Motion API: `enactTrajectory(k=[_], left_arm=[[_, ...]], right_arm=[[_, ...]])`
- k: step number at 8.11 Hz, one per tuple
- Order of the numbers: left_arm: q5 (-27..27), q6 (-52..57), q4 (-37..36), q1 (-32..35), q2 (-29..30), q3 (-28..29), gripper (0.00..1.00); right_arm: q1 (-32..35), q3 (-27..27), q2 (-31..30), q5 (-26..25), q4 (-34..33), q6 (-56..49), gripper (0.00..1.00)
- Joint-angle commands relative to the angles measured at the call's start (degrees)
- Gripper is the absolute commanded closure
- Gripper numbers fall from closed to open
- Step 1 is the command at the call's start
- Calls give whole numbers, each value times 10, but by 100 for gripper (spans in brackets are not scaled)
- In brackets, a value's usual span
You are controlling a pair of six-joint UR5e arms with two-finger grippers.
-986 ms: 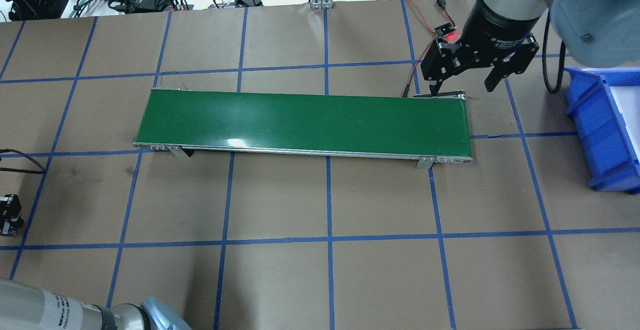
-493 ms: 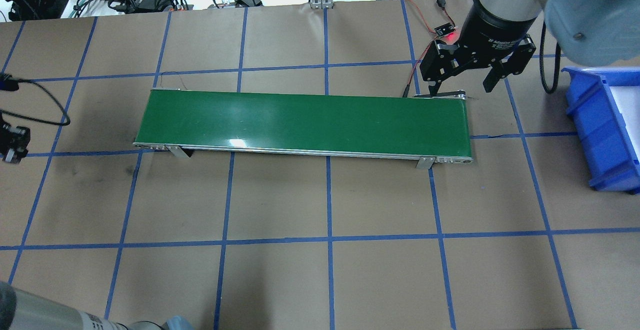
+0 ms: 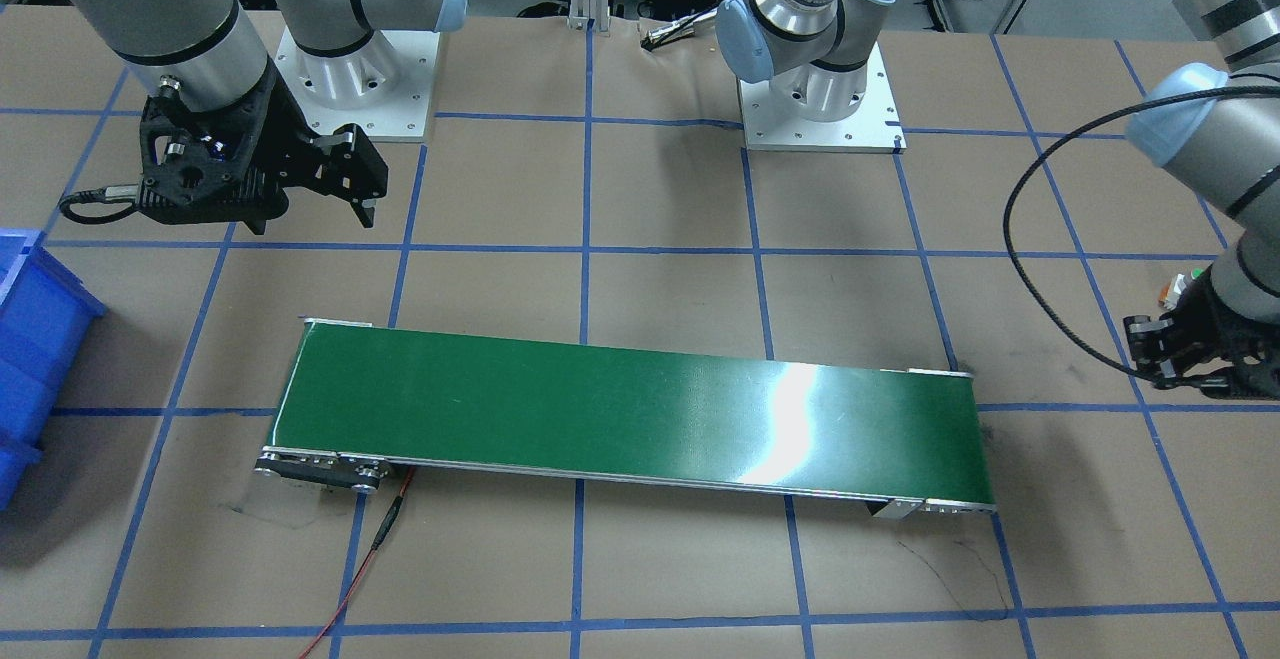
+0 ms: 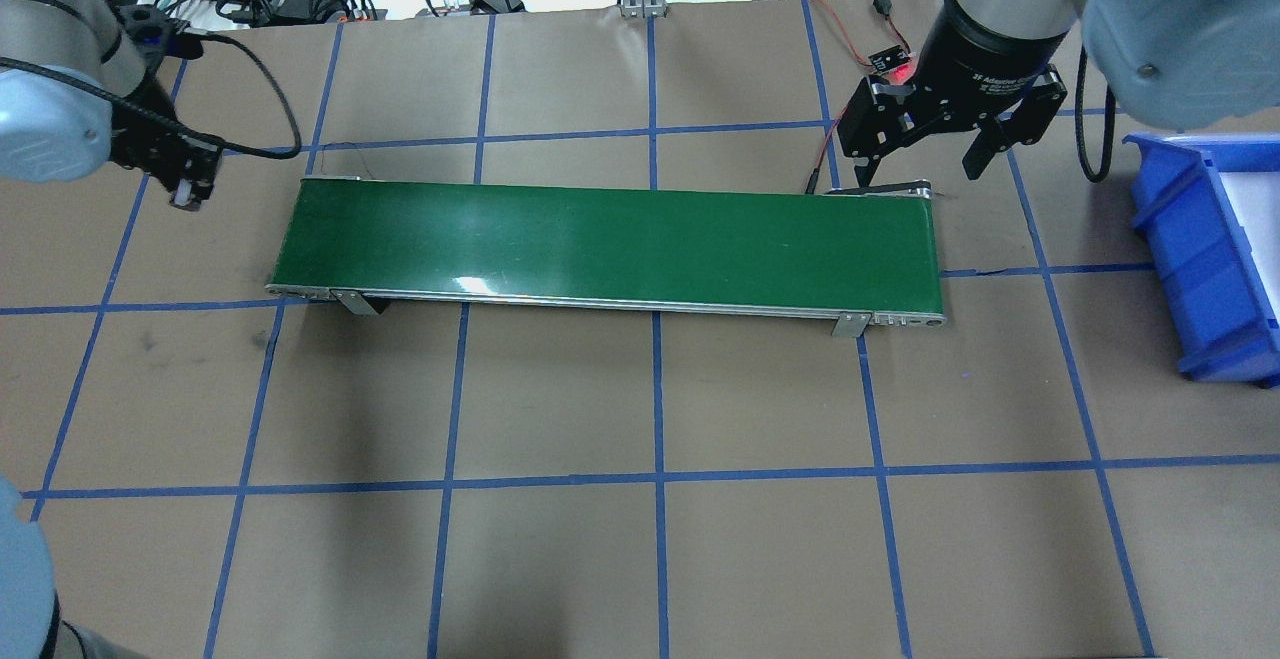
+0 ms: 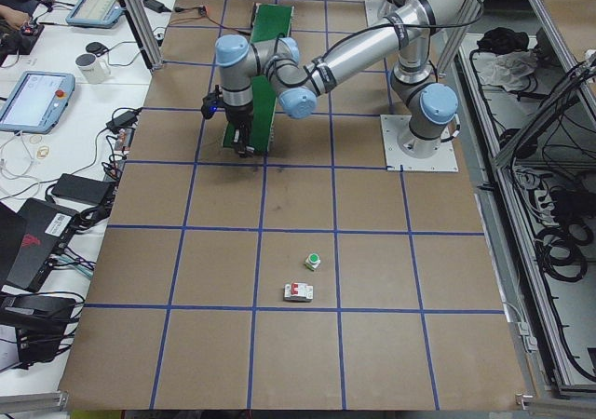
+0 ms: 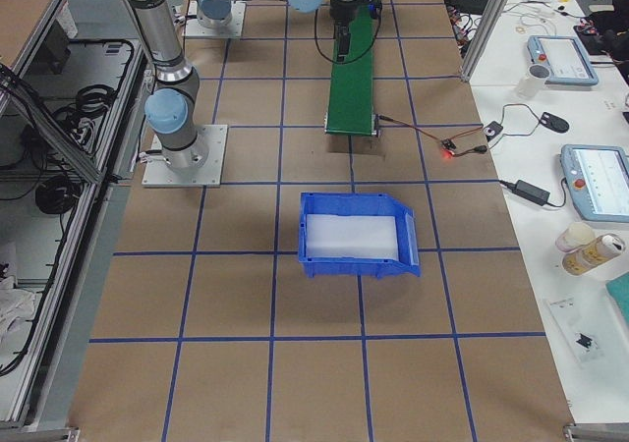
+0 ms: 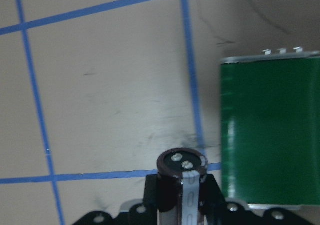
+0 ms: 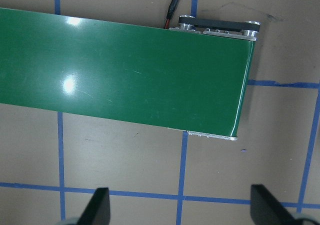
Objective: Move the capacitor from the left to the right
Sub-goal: 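Carry the capacitor with the left gripper over the conveyor's near end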
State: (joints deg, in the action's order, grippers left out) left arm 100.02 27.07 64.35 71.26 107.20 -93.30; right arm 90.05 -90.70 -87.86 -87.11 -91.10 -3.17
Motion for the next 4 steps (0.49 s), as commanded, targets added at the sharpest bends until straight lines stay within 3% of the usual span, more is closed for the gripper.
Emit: enactTrajectory(k=[1, 4], left_arm=[[-58, -73, 53, 75, 13, 1, 100], [-54, -89, 44, 80, 58, 5, 100]], right_arm=[[-1, -1, 1, 1, 0, -1, 0], [-1, 0, 1, 1, 0, -1, 0]])
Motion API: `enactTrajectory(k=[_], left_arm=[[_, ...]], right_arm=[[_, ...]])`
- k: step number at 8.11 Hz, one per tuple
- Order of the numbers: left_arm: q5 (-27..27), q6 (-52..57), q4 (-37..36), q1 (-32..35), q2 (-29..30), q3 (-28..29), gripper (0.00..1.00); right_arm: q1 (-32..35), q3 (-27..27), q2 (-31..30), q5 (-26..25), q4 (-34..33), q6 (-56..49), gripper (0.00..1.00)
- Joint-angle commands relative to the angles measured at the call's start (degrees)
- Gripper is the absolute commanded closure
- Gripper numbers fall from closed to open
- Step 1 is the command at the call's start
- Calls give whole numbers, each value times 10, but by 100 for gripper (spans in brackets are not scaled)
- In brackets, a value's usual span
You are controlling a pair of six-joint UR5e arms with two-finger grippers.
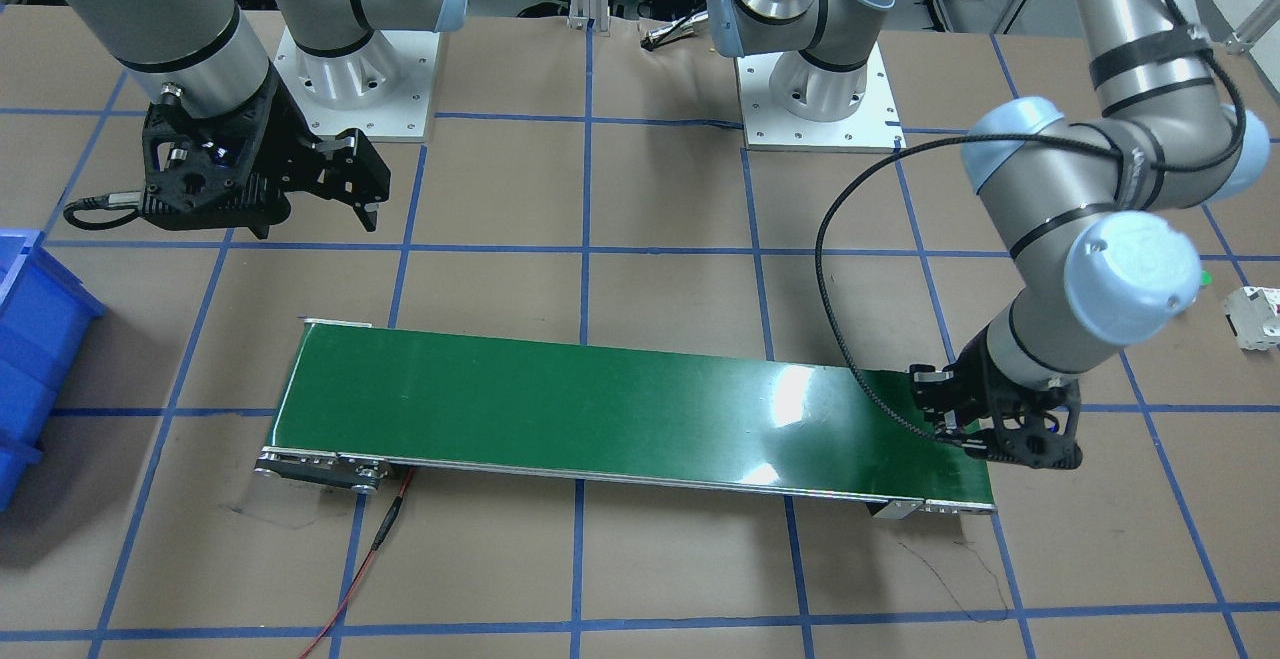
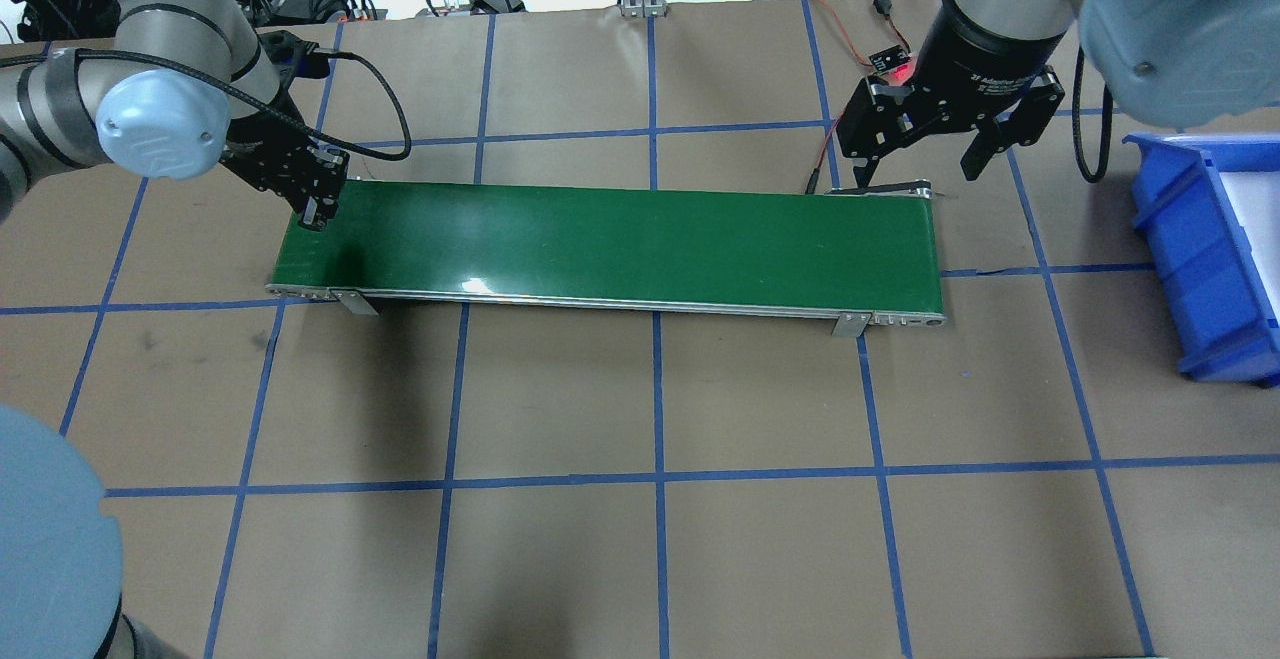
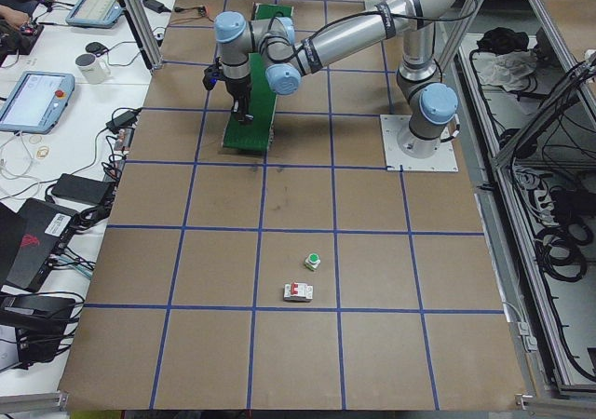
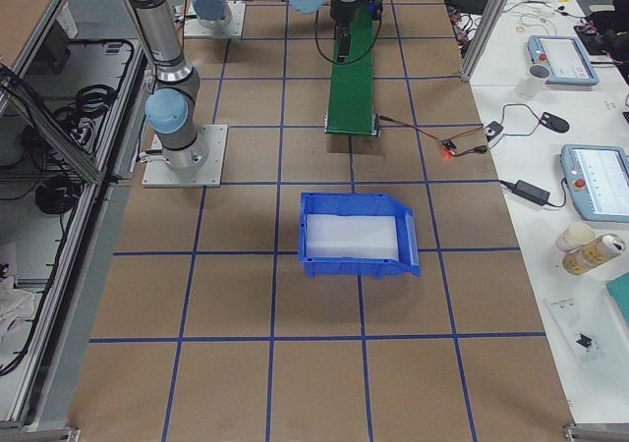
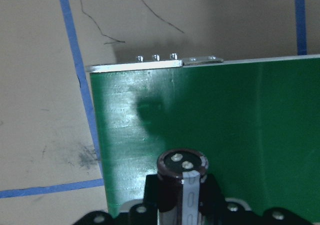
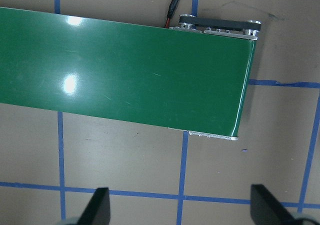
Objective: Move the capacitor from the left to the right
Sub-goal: 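Carry the capacitor with the left gripper over the conveyor's near end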
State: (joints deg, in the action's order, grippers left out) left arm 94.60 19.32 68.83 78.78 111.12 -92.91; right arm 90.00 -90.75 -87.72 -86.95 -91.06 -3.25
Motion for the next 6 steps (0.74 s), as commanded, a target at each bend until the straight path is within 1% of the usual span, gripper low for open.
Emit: enactTrajectory(k=[1, 3, 4, 5, 6], left_arm=[[0, -16, -5, 5, 23, 1, 100], [-1, -17, -31, 5, 31, 1, 100], [-1, -20, -32, 5, 31, -2, 82], [-2, -20, -34, 5, 32, -3, 75], [-5, -39, -41, 5, 32, -3, 39]], right_arm=[[0, 0, 0, -1, 1, 0, 0], [0, 0, 0, -2, 1, 0, 0], [0, 0, 1, -1, 1, 0, 0], [1, 0, 1, 0, 1, 0, 0], [0, 0, 2, -1, 1, 0, 0]])
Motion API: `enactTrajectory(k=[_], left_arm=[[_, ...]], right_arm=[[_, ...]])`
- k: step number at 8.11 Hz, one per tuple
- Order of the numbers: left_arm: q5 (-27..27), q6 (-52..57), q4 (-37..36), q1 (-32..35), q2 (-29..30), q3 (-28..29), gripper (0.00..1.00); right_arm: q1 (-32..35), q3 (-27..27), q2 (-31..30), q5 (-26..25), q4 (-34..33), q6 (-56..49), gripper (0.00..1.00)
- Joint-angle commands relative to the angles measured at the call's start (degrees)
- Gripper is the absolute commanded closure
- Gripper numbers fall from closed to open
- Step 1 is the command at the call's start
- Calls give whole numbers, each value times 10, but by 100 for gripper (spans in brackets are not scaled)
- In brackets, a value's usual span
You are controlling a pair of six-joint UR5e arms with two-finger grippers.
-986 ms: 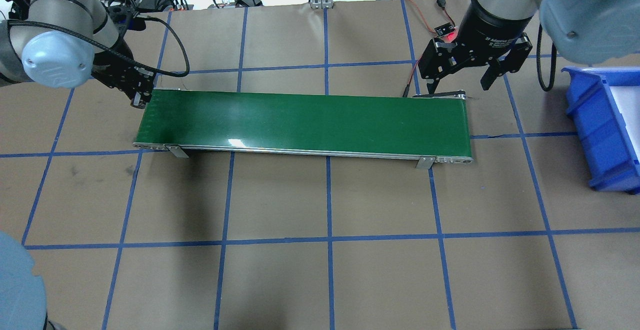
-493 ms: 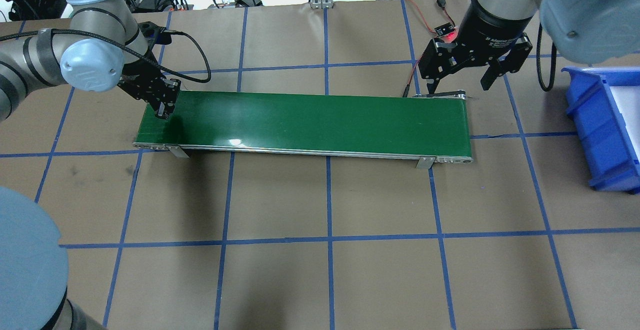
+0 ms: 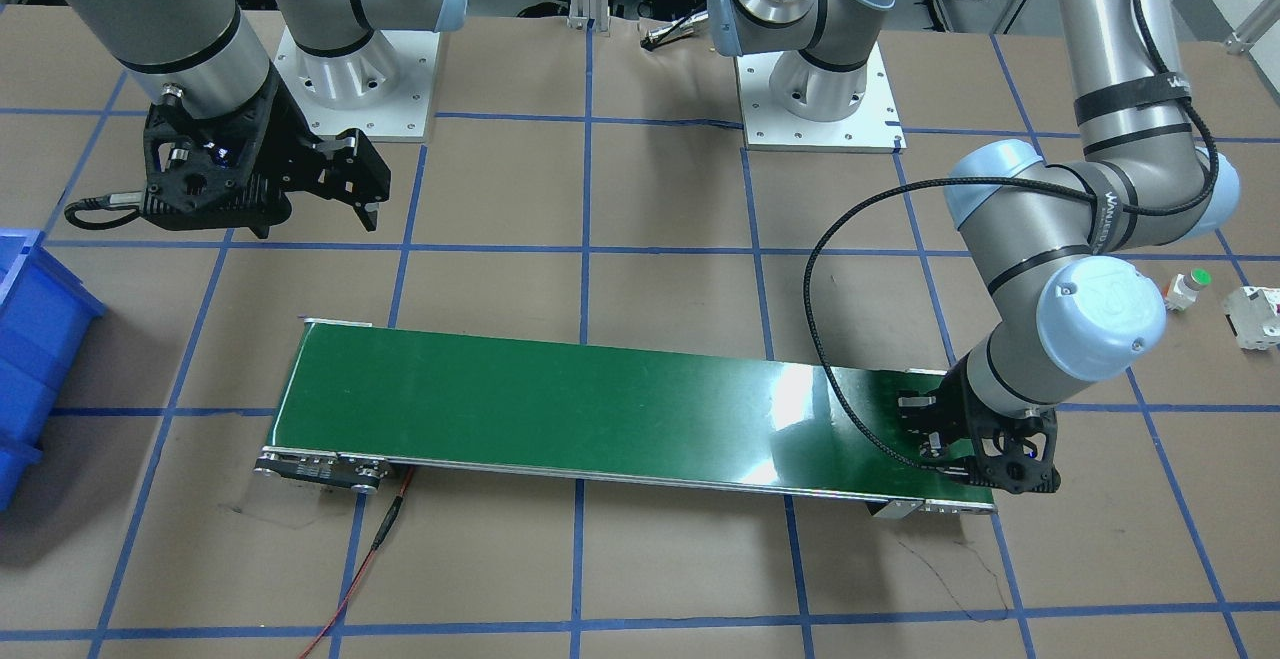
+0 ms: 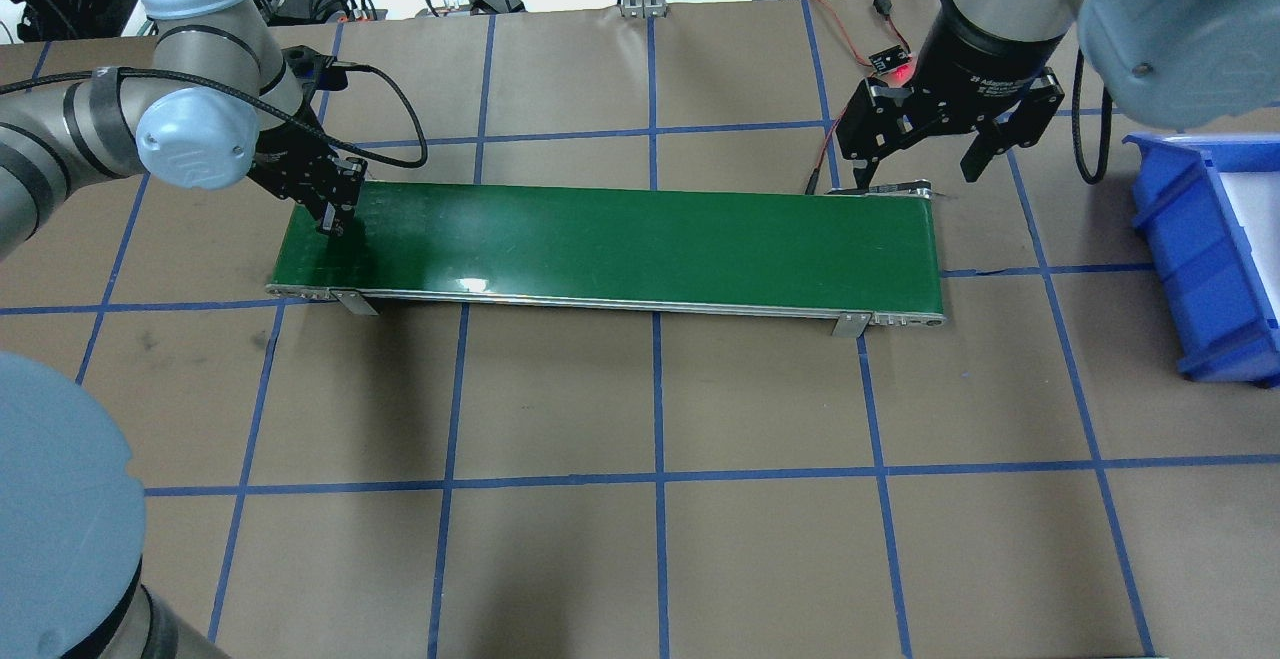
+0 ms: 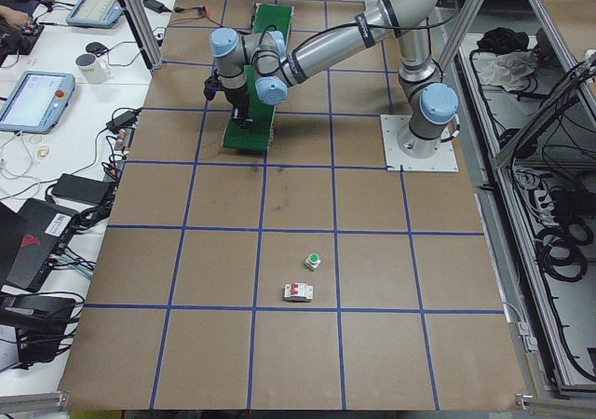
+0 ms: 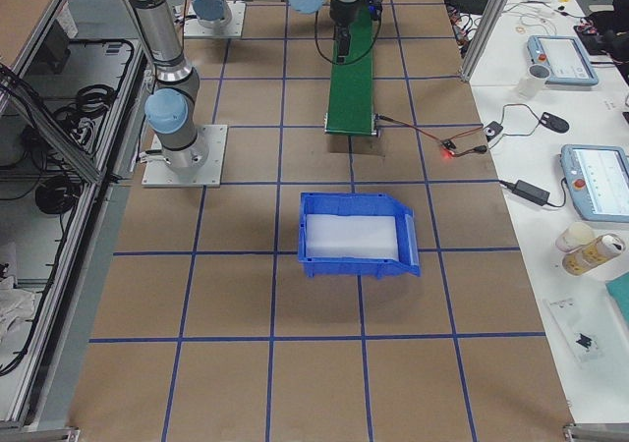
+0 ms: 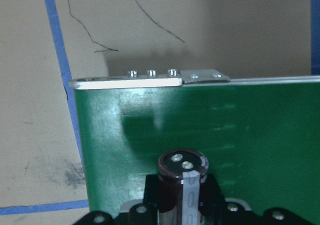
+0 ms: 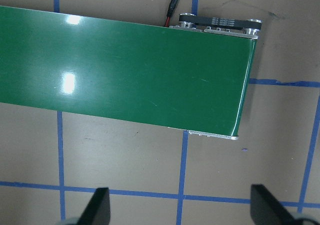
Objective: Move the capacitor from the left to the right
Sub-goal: 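Carry the capacitor with the left gripper over the conveyor's near end, then lower the capacitor onto the green belt and open the left gripper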
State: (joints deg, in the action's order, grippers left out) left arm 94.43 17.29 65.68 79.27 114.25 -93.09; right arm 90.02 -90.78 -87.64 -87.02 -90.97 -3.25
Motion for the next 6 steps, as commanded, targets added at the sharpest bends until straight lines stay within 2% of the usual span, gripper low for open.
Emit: enactTrajectory(k=[1, 4, 6], left_arm=[[-6, -35, -10, 2, 1, -1, 2], [-2, -42, 0, 35, -10, 3, 0], [1, -74, 98, 63, -68, 8, 0]], right_arm=[[0, 0, 1, -3, -1, 0, 0], [0, 0, 2, -9, 0, 0, 0], [0, 0, 7, -3, 1, 0, 0]])
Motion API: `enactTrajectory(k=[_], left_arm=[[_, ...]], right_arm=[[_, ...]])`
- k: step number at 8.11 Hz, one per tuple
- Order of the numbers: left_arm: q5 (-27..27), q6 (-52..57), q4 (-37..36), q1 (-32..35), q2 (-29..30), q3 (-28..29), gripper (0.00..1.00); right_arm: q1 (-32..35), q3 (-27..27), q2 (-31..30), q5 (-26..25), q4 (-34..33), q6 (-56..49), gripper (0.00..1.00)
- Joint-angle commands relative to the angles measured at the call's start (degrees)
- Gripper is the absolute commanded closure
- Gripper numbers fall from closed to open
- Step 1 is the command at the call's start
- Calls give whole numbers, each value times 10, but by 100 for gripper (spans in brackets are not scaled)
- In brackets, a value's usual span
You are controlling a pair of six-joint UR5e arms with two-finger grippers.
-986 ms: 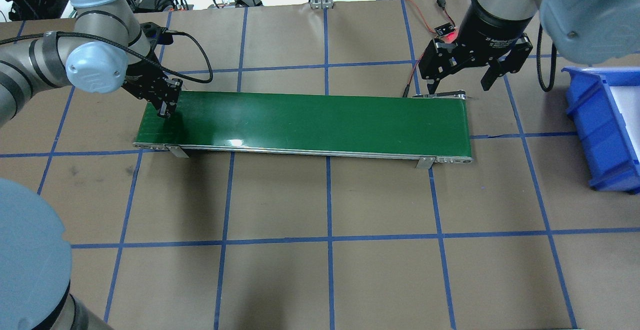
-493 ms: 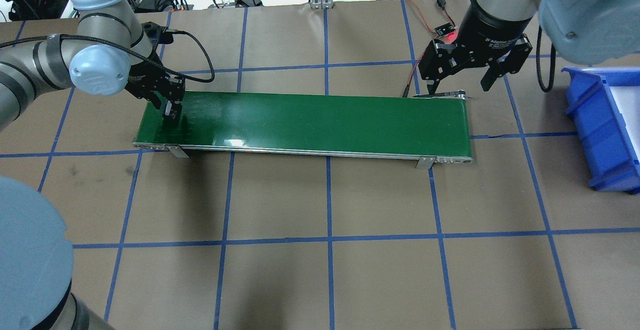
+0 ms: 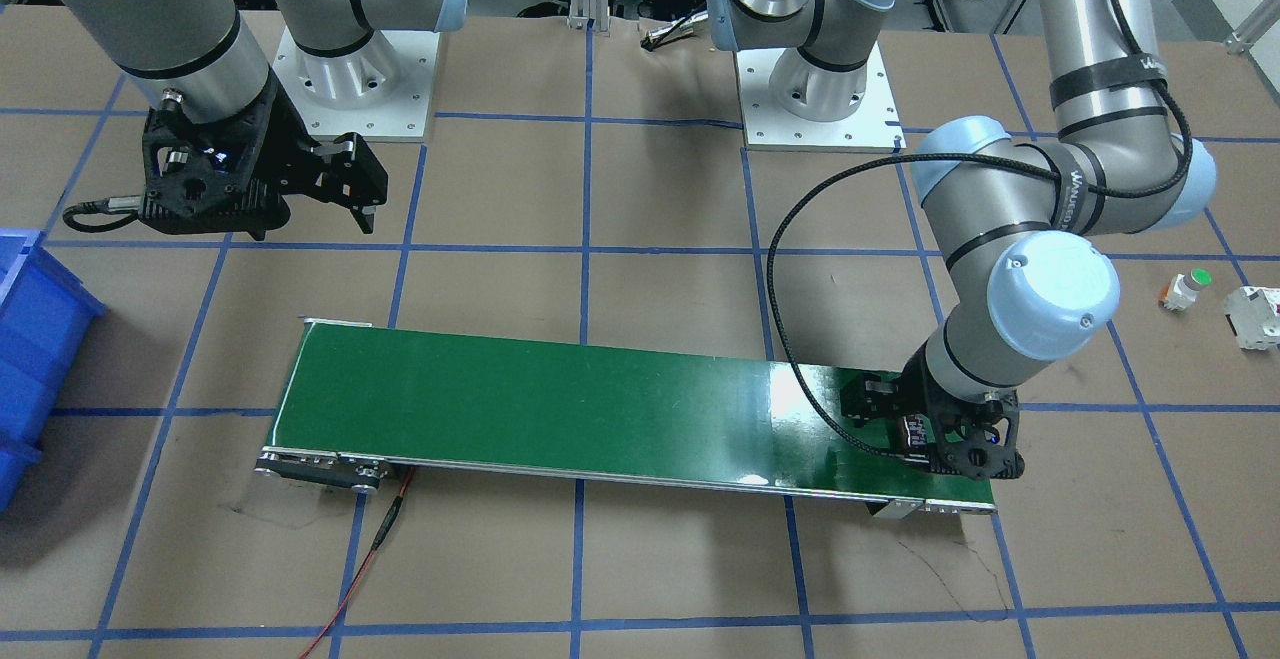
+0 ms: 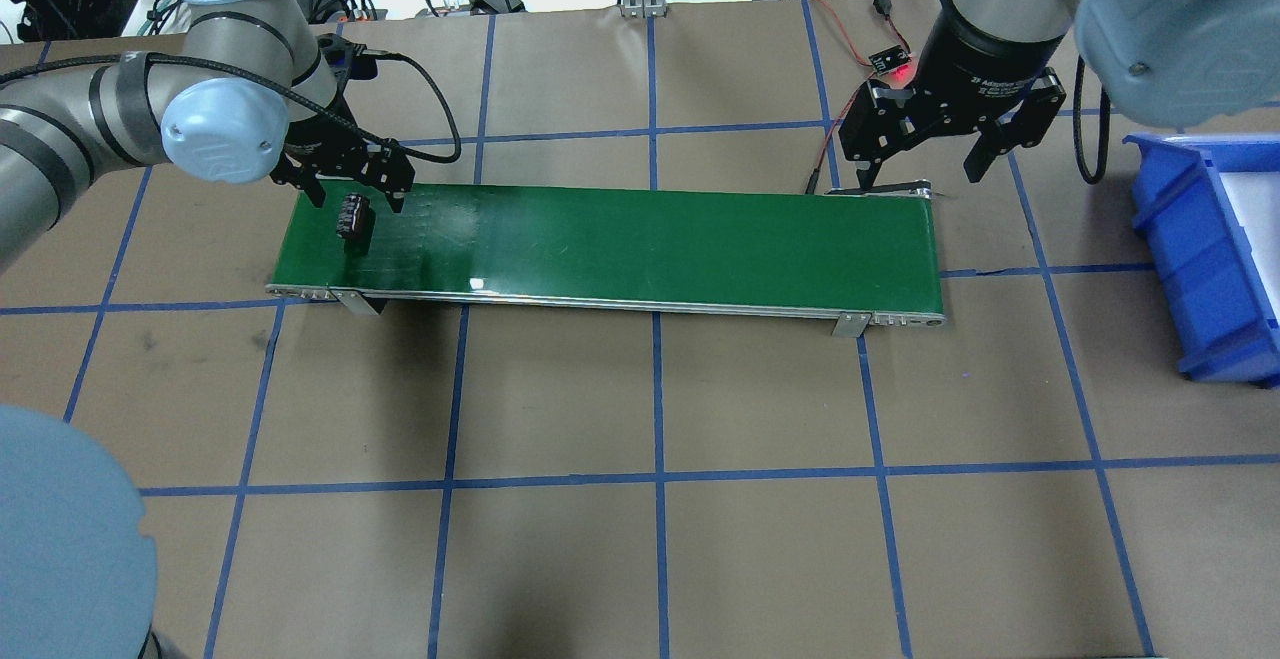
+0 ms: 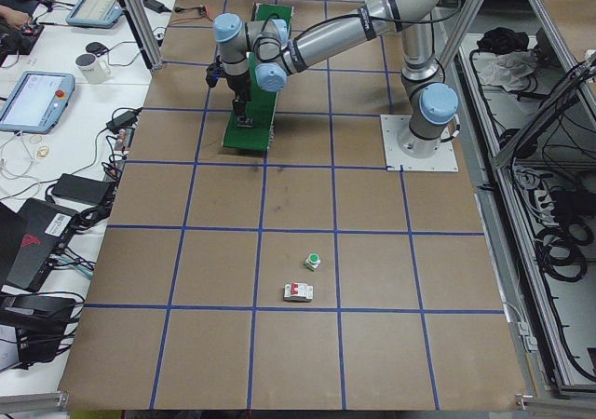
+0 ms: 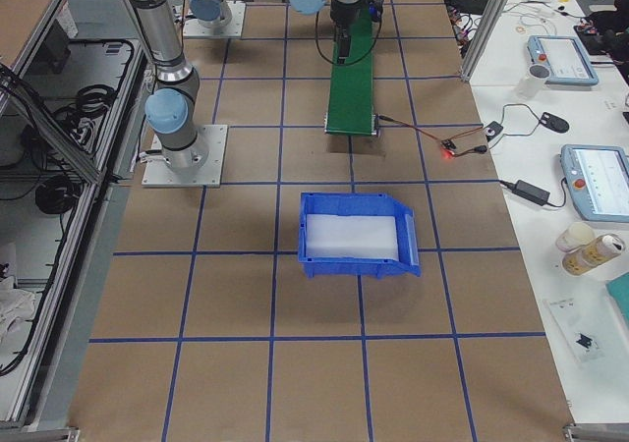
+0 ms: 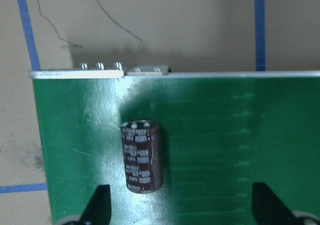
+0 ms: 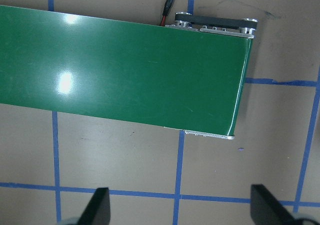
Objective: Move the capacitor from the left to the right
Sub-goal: 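Lower the capacitor onto the green belt and open the left gripper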
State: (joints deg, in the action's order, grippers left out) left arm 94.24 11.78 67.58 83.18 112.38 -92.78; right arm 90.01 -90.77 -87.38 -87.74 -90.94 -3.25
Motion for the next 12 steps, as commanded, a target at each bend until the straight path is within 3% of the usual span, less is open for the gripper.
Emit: enactTrajectory(k=[1, 3, 5, 9, 12], left_arm=[[2, -19, 123, 29, -87, 14, 0], [4, -22, 187, 44, -152, 32, 0], [3, -44, 244, 64, -208, 40, 0], [-49, -93, 251, 102, -253, 41, 0], [-47, -87, 251, 102, -263, 42, 0]], right_arm=[[0, 0, 10, 7, 2, 1, 0], [0, 0, 30, 19, -1, -5, 0], [-5, -2, 72, 83, -46, -44, 0], [-54, -82, 113, 85, -222, -102, 0], [-58, -108, 121, 114, -241, -101, 0]])
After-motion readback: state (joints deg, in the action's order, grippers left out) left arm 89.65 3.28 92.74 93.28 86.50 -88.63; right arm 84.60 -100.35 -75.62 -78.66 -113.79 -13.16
